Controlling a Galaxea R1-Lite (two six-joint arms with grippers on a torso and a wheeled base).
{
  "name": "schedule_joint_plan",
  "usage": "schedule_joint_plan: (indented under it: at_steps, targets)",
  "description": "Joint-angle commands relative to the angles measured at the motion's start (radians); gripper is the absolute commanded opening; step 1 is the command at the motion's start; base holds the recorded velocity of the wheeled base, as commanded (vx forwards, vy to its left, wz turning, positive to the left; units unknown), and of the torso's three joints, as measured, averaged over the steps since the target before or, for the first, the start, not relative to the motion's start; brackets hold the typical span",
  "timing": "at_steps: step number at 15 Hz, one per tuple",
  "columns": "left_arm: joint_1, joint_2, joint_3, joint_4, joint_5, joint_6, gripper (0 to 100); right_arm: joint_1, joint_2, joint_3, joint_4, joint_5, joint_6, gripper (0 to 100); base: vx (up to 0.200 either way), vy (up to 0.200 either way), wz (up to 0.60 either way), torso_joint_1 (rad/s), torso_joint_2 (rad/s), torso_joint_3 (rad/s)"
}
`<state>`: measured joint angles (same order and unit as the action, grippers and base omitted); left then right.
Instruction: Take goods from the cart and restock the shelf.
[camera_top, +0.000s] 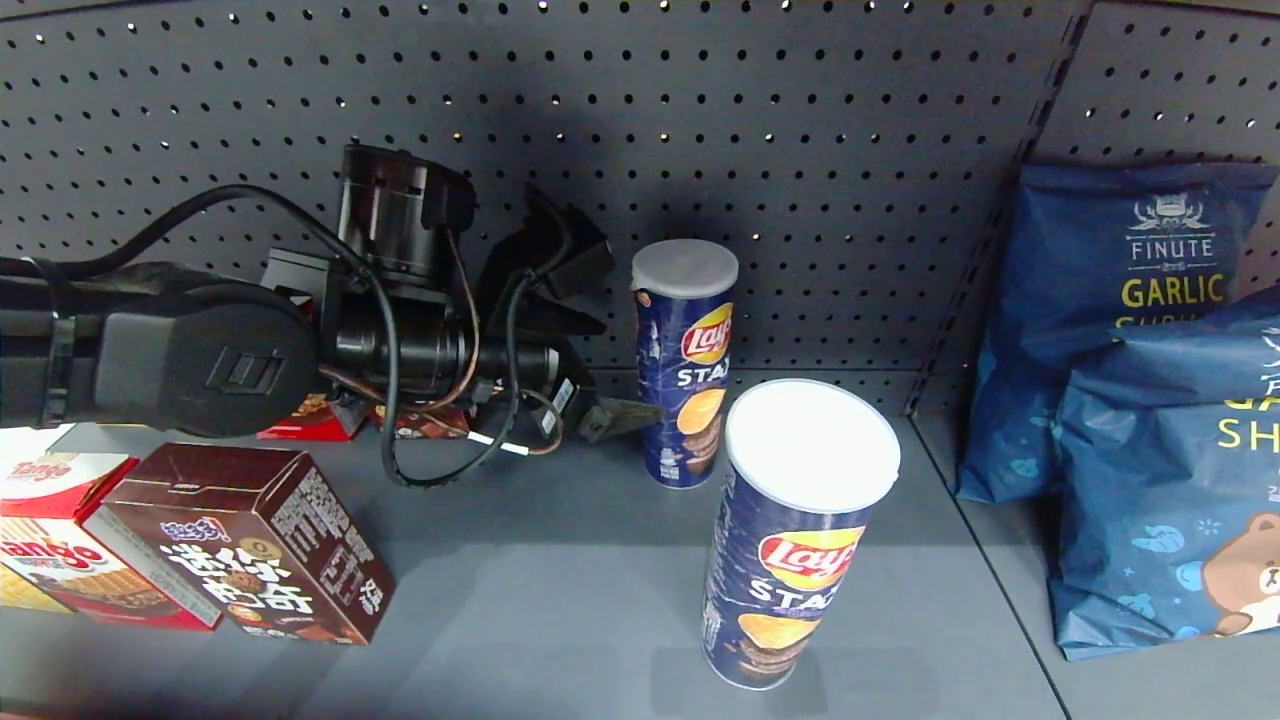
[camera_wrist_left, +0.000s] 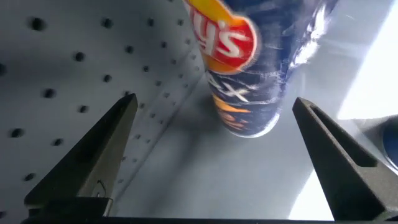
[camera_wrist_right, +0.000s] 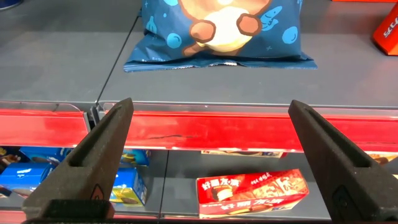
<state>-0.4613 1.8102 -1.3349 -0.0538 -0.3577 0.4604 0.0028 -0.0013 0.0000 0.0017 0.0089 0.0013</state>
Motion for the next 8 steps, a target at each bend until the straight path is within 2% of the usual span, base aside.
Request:
schedule_joint_plan:
  at_steps: [1, 8]
  targets:
    - [0.001, 0.003, 0.010, -0.020, 0.011, -0.002, 100, 0.000, 0.001, 0.000, 0.000, 0.000, 0.000, 100, 0.000, 0.000, 0.00, 0.000, 0.00, 0.000]
    - [0.004, 0.009, 0.022, -0.041, 0.032, -0.002, 100, 0.000, 0.001, 0.000, 0.000, 0.000, 0.000, 100, 0.000, 0.000, 0.00, 0.000, 0.00, 0.000]
